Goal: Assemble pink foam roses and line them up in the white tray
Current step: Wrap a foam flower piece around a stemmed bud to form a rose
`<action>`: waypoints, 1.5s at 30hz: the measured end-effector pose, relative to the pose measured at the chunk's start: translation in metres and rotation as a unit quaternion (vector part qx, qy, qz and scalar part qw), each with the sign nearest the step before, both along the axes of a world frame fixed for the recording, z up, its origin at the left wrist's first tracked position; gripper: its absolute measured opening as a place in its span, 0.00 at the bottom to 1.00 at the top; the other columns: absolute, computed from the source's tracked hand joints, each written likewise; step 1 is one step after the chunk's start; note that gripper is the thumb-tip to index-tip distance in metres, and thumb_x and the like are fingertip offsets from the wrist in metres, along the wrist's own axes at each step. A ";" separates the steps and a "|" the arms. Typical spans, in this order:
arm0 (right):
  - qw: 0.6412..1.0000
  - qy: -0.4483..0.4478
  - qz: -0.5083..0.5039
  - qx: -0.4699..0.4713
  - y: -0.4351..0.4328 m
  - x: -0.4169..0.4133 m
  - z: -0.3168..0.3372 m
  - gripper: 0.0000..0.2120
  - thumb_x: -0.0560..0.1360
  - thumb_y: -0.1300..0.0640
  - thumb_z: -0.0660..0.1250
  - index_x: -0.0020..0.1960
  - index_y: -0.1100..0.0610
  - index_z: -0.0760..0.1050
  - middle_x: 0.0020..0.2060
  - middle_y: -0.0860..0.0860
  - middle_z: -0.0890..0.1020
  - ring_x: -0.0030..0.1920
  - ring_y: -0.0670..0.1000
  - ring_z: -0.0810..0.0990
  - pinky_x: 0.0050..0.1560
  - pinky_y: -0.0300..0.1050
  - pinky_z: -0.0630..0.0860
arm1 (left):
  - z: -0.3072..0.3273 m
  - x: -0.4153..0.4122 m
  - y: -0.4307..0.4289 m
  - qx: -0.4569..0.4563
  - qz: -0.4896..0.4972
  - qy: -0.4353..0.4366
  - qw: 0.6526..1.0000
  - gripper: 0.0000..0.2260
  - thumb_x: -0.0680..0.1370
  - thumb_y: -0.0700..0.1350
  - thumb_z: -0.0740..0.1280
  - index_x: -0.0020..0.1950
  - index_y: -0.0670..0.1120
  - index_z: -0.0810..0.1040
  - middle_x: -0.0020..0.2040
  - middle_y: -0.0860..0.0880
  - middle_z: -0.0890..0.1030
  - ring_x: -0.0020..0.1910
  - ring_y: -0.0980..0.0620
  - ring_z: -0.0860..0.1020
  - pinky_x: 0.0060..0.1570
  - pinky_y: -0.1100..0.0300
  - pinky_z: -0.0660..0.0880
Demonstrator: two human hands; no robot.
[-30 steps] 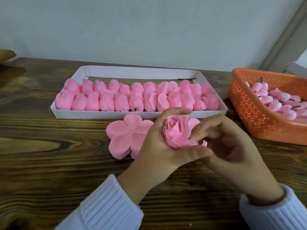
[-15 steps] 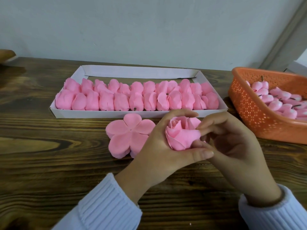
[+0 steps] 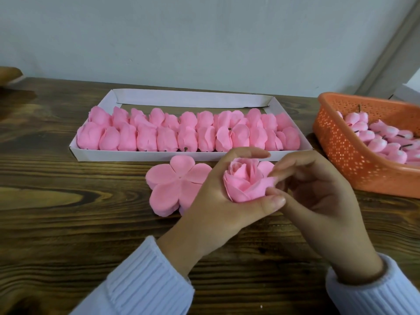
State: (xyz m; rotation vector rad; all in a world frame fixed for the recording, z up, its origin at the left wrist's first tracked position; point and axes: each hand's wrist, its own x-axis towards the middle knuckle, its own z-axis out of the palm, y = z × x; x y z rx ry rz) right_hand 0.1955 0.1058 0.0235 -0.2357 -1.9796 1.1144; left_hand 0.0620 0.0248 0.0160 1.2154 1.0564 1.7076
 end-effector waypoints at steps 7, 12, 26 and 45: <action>0.999 0.003 -0.049 0.000 -0.001 -0.001 -0.001 0.11 0.70 0.57 0.72 0.50 0.53 0.74 0.41 0.46 0.82 0.41 0.49 0.80 0.42 0.44 0.78 | -0.001 0.001 0.001 -0.017 -0.046 -0.004 0.999 0.18 0.71 0.36 0.71 0.59 0.43 0.74 0.41 0.52 0.81 0.41 0.55 0.80 0.44 0.60 0.77; 0.990 0.025 -0.070 -0.121 -0.003 -0.006 -0.007 0.06 0.74 0.61 0.66 0.49 0.53 0.76 0.43 0.51 0.81 0.38 0.48 0.79 0.36 0.40 0.78 | 0.000 0.001 0.001 0.000 0.009 0.008 1.000 0.20 0.68 0.40 0.73 0.59 0.48 0.77 0.43 0.47 0.82 0.44 0.45 0.82 0.45 0.52 0.79; 0.807 -0.167 0.204 -0.529 -0.012 -0.014 -0.005 0.08 0.70 0.61 0.65 0.34 0.63 0.74 0.26 0.55 0.71 0.21 0.43 0.65 0.18 0.31 0.56 | 0.005 0.003 -0.006 0.058 0.039 0.037 0.997 0.13 0.68 0.42 0.73 0.51 0.51 0.78 0.38 0.50 0.80 0.28 0.52 0.77 0.23 0.61 0.75; 0.772 -0.053 0.296 -0.560 -0.007 -0.017 -0.016 0.26 0.63 0.52 0.81 0.59 0.55 0.80 0.57 0.56 0.76 0.57 0.54 0.72 0.55 0.43 0.73 | 0.002 0.005 -0.001 0.048 0.038 0.070 0.996 0.30 0.65 0.40 0.78 0.63 0.51 0.70 0.47 0.48 0.82 0.45 0.51 0.82 0.48 0.58 0.79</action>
